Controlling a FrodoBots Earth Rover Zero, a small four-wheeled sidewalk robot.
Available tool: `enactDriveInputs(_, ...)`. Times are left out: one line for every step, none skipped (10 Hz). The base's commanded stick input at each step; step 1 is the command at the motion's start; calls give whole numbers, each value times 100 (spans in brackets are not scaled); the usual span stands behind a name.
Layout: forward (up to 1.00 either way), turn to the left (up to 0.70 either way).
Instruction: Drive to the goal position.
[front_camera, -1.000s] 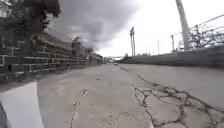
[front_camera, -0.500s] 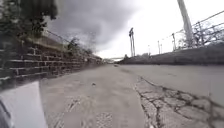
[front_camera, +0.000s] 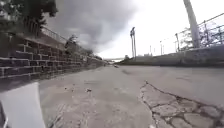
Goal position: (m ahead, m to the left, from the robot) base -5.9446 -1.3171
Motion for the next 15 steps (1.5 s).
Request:
enactDriveInputs(100, 0)
enactDriveInputs(100, 0)
enactDriveInputs(100, 0)
enactDriveInputs(100, 0)
enactDriveInputs(100, 0)
enactDriveInputs(100, 0)
enactDriveInputs(100, 0)
enactDriveInputs(100, 0)
enactDriveInputs(100, 0)
enactDriveInputs(100, 0)
enactDriveInputs(100, 0)
enactDriveInputs(100, 0)
enactDriveInputs(100, 0)
enactDriveInputs(100, 0)
enactDriveInputs(100, 0)
